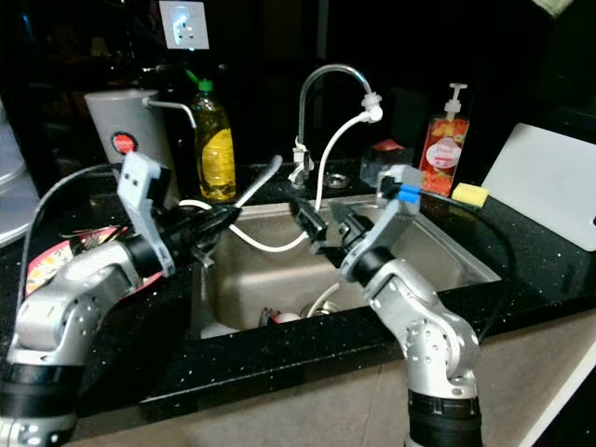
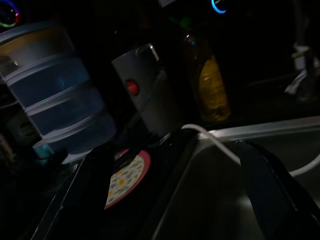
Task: Kitchen organization
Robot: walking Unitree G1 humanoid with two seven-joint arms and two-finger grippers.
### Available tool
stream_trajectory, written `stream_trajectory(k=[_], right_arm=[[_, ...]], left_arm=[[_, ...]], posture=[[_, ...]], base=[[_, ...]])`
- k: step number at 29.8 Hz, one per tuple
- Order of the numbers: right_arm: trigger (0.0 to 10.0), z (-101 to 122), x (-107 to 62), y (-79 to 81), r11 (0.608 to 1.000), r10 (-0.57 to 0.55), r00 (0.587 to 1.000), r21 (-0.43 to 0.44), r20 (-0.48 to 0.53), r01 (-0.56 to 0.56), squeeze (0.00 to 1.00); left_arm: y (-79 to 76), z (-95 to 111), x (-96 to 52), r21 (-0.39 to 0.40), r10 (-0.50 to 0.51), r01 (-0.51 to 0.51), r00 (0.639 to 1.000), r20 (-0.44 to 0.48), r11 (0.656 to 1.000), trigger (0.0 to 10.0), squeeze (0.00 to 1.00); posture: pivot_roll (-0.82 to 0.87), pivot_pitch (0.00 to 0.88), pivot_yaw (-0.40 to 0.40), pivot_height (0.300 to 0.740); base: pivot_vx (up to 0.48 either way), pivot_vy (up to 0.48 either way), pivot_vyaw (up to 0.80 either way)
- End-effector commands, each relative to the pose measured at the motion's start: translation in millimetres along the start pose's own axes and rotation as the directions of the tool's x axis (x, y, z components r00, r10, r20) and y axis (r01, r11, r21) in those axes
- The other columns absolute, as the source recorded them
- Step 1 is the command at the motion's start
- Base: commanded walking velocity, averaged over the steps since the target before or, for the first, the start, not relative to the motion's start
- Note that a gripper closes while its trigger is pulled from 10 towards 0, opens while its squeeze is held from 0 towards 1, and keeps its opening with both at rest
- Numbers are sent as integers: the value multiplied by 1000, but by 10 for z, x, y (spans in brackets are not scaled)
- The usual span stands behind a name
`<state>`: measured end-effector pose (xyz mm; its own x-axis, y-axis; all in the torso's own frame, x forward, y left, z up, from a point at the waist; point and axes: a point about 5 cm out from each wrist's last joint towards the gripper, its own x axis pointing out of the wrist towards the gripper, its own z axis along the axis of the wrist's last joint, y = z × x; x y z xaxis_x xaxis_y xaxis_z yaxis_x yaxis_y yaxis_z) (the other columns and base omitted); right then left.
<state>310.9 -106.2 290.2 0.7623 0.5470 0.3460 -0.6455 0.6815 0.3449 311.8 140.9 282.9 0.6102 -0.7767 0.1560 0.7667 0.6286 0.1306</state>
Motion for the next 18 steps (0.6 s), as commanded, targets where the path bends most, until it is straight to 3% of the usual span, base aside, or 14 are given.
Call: stream_trajectory(k=[1,9,14,15,16,17,18], right_arm=[[10000,-6,-17,25,1000,18,1000,15,-15,-17,0],[10000,25,-25,23,997,30,1000,66,-10,-29,0],[10000,37,-29,14,996,29,1000,87,-3,-29,0],[6118,40,-30,12,995,29,1000,91,-2,-29,0],[4157,40,-31,11,995,30,1000,93,-2,-29,0],[0,42,-33,13,995,32,999,96,-1,-32,0],[0,42,-33,13,995,32,999,96,-1,-32,0]], left_arm=[[-186,-44,65,-7,-92,92,996,-13,996,10000,0],[-356,-34,120,3,-161,161,987,4,987,10000,0],[-351,-26,119,3,-152,152,988,3,988,10000,0],[-347,-23,115,4,-150,150,989,2,989,10000,0],[-349,-27,108,4,-153,153,988,-3,988,10000,0],[-347,-35,100,9,-148,148,989,-10,989,10000,0],[-347,-35,100,9,-148,148,989,-10,989,10000,0]], posture=[[-37,15,-22,740],[-37,10,-23,740],[-38,8,-22,740],[-38,8,-22,740],[-35,5,-22,740],[-35,5,-22,740],[-35,5,-22,740]], base=[[0,0,0],[0,0,0],[0,0,0],[0,0,0],[0,0,0],[0,0,0],[0,0,0]])
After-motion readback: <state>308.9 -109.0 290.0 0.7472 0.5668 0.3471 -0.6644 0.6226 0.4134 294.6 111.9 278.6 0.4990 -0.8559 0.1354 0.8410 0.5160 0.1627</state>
